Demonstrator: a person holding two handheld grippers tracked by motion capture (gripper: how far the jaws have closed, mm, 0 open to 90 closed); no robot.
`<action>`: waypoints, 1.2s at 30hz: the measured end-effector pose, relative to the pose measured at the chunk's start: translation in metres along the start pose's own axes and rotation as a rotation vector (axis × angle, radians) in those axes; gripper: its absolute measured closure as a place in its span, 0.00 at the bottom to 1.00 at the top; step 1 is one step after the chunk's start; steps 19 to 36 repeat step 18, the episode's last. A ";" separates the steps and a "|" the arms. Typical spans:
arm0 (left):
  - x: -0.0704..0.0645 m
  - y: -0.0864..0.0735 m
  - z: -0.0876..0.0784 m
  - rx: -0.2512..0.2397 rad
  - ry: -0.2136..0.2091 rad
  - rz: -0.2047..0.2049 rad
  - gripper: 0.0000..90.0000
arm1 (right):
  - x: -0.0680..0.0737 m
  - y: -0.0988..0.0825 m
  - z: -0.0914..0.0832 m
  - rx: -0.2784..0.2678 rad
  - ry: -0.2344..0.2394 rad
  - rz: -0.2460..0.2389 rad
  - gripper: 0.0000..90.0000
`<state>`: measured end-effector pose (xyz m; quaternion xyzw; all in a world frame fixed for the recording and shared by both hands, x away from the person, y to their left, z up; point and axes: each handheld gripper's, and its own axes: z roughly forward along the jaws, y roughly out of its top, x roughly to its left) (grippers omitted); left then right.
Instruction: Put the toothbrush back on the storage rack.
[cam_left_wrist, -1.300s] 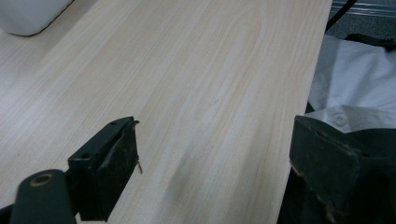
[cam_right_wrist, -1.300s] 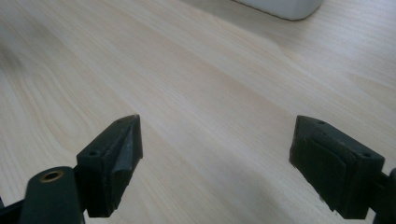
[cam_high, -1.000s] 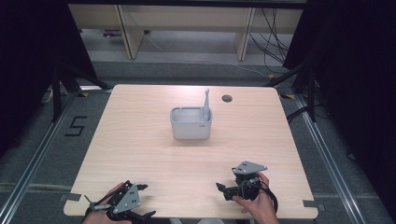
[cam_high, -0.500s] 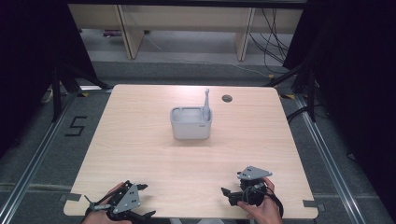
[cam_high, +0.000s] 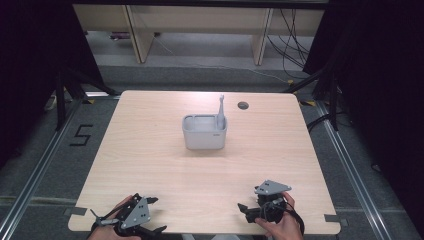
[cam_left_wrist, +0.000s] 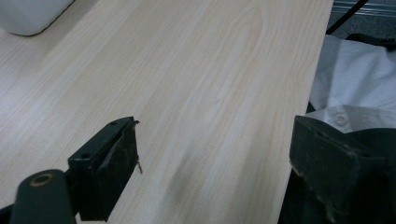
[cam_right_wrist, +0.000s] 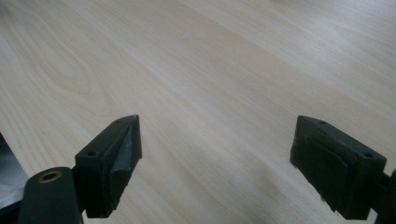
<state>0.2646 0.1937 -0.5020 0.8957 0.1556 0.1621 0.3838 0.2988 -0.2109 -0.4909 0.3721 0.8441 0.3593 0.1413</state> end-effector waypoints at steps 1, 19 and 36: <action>0.000 0.000 0.000 0.000 0.000 0.000 0.16 | 0.001 0.000 0.000 0.005 -0.003 0.014 0.19; -0.001 0.000 0.000 -0.005 -0.003 -0.007 0.17 | -0.001 0.000 0.001 0.010 -0.002 -0.010 0.19; -0.001 0.000 0.000 -0.005 -0.003 -0.007 0.17 | -0.001 0.000 0.001 0.010 -0.002 -0.010 0.19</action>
